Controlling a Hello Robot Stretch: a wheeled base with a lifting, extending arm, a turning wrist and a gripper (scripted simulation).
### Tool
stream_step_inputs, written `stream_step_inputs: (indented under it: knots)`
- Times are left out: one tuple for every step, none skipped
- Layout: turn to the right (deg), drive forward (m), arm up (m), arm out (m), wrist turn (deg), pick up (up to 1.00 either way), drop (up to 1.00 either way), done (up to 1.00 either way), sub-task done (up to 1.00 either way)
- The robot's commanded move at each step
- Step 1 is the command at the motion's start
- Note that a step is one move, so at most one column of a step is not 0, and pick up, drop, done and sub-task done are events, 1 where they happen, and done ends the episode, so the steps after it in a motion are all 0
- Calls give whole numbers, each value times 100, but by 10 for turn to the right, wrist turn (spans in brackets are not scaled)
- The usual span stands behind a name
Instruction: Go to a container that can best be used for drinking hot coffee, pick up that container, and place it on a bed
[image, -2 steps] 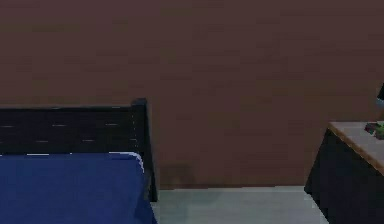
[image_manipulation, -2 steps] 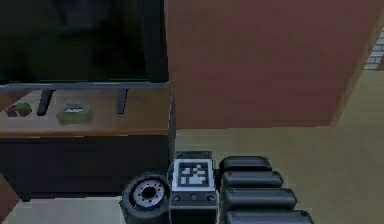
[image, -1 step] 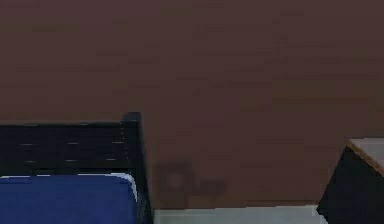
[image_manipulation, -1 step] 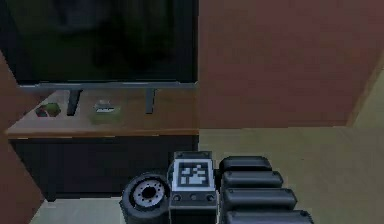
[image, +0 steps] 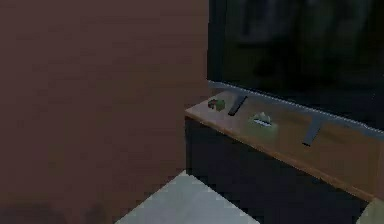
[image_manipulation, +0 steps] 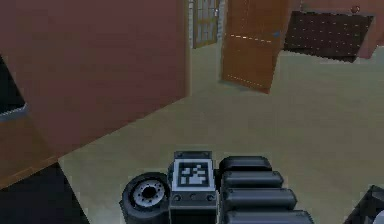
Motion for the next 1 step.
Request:
stream_step_inputs:
  knots:
    - [420,0,0,0,0,0,0,0,0]
